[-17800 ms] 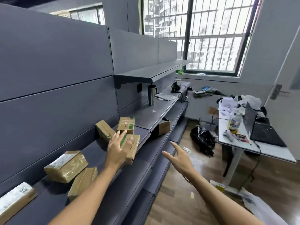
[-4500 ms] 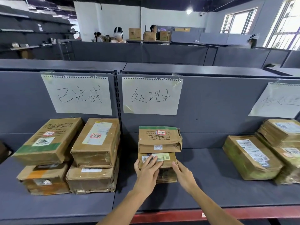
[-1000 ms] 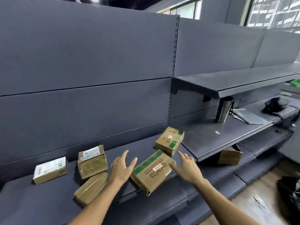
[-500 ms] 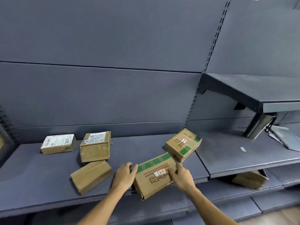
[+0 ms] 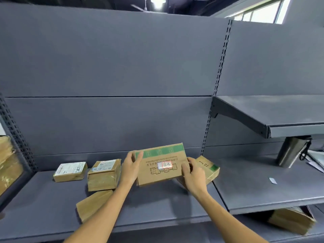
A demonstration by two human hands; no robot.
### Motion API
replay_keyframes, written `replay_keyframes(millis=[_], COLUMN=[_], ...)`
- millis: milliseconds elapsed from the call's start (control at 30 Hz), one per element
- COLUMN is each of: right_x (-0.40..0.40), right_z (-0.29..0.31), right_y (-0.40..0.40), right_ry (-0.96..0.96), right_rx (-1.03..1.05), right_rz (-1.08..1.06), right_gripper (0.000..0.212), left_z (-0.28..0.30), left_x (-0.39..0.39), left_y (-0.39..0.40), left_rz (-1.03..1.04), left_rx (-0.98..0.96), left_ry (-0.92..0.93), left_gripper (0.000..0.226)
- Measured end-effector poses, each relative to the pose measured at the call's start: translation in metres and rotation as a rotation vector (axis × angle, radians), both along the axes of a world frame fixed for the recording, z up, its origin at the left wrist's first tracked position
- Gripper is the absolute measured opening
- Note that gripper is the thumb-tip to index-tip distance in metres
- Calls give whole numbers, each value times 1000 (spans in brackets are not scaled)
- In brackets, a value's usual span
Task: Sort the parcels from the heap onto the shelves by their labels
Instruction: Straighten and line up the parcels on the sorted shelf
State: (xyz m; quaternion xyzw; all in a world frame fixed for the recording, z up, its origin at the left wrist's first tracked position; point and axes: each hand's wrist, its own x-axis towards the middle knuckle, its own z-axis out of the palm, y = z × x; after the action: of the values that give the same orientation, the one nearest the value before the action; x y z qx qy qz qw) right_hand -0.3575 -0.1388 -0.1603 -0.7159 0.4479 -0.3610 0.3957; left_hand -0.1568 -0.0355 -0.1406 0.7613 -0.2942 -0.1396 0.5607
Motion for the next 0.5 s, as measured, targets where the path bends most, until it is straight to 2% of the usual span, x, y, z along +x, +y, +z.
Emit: replay_keyframes(millis=[133,267,500], right_x=[6,11,13], right_z=[45,73,73], right_y=[-9,-24,-40], right_ry=[-156,-215,-202], right_rx=[-95,-194,-207], right_rz=[-11,-31,-16], right_gripper=[20,20,22], left_z=[51,96,91], left_x=[14,13,11], left_y=[-20,-31,-42], left_rz=[-88,-125,-97], left_rx=[-159,-259,-262], left_ry=[-16,-81,-37], left_gripper=[18,27,29])
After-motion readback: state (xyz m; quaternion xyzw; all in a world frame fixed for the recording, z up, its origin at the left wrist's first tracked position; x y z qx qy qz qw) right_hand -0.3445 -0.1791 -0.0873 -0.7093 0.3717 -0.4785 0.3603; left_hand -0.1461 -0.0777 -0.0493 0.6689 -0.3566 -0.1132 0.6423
